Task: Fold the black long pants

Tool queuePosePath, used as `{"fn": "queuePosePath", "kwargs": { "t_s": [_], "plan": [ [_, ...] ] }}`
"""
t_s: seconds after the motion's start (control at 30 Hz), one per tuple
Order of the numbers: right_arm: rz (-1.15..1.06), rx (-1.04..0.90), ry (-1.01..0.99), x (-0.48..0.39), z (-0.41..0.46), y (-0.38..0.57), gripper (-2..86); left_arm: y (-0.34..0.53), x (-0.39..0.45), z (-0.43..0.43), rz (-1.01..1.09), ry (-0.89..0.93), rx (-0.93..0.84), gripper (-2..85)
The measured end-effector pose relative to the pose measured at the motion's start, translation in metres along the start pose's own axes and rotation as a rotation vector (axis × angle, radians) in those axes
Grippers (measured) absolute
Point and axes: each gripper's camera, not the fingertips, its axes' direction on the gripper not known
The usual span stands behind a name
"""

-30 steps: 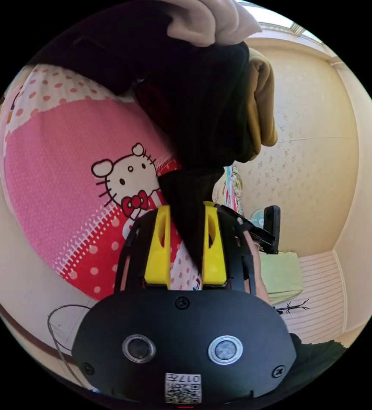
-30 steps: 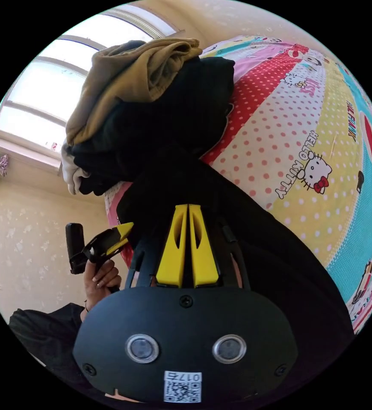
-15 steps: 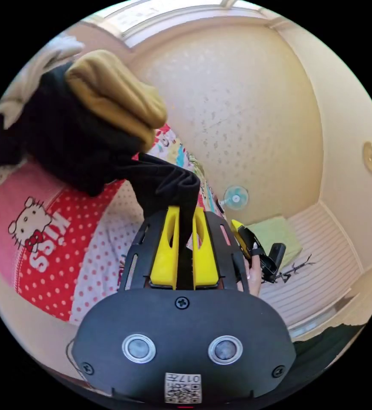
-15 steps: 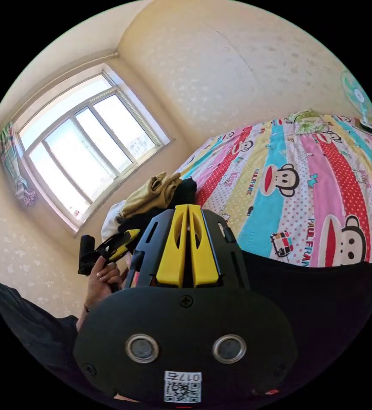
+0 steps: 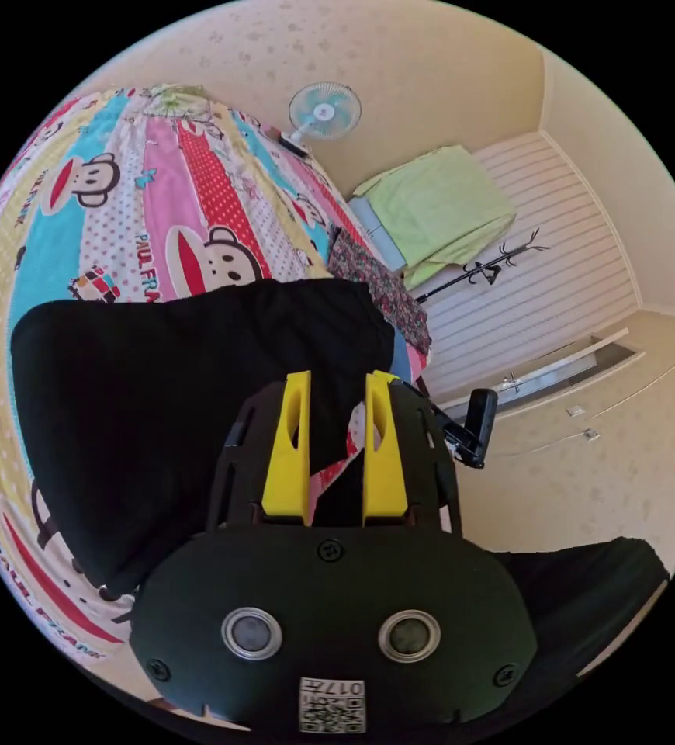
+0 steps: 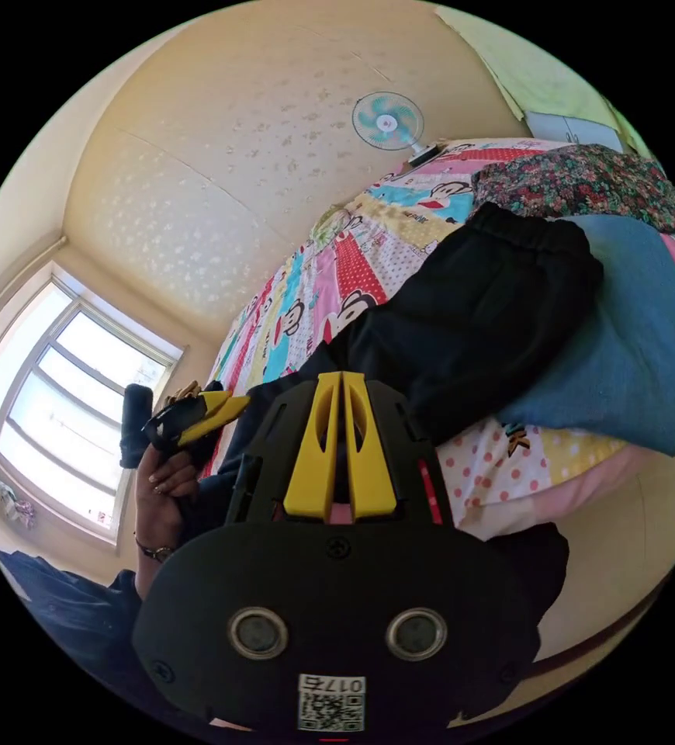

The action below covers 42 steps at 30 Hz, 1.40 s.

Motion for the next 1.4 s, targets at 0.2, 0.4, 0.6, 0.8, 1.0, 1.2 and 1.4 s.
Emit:
{"fn": "queuePosePath", "kwargs": {
  "t_s": [0.2, 0.4, 0.6, 0.8, 1.0, 1.2, 1.4],
  "plan": [
    [-0.129, -0.115, -0.093, -0.042, 0.020, -0.025, 5.9, 0.012, -0.016, -0.068, -0.095, -0.172, 0.204, 13.0],
    [-0.409, -0.339, 0.089, -0.083, 0.092, -0.021, 1.8, 0.036, -0.086, -0.108, -0.366, -0.284, 0.191, 17.5],
    [-0.334, -0.497, 0.223, -0.078, 0.094, -0.011, 1.3, 0.054, -0.148, -0.079, -0.567, -0.135, 0.072, 19.8],
    [-0.497, -0.417, 0.074, -0.115, 0.038, 0.000, 4.7, 0.038, -0.145, -0.053, -0.531, -0.188, -0.032, 18.5],
    [-0.572, -0.323, -0.141, -0.127, -0.009, 0.009, 10.2, 0.022, -0.131, -0.031, -0.492, -0.115, -0.074, 6.2],
    [-0.713, -0.283, -0.212, -0.166, -0.053, 0.013, 18.8, -0.025, -0.068, -0.041, -0.307, -0.032, 0.048, 5.3],
    [-0.862, -0.187, 0.048, -0.216, -0.076, 0.017, 22.4, -0.071, 0.013, -0.005, -0.103, -0.137, 0.012, 5.7]
  ]
}}
